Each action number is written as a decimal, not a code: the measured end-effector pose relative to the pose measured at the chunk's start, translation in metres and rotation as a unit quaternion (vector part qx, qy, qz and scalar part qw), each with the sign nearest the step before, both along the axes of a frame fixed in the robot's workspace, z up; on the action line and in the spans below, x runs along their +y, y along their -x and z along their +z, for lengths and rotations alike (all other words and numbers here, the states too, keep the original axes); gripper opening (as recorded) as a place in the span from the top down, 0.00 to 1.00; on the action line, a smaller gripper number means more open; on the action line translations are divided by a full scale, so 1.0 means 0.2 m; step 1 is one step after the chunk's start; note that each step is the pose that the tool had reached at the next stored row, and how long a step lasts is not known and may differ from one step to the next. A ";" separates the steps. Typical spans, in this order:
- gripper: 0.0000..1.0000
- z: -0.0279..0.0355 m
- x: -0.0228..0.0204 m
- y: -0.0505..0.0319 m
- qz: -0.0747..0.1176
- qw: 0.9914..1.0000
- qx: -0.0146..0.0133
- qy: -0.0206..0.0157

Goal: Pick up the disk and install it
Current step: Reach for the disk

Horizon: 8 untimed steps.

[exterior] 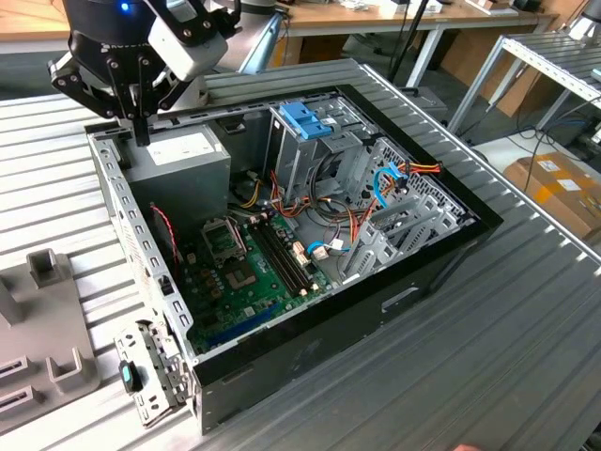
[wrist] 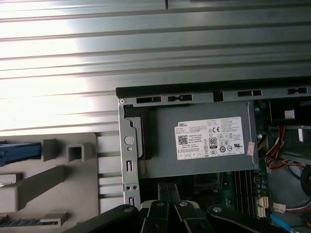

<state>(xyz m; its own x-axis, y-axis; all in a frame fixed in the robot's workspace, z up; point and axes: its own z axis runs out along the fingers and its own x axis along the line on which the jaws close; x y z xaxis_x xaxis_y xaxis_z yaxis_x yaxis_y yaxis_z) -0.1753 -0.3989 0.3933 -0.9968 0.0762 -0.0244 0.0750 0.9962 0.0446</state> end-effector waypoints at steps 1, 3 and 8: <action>0.89 0.000 0.000 0.003 0.000 1.000 0.000 0.000; 0.89 0.000 0.000 0.008 0.000 1.000 0.000 0.000; 0.89 0.000 0.000 0.017 0.000 1.000 0.000 0.000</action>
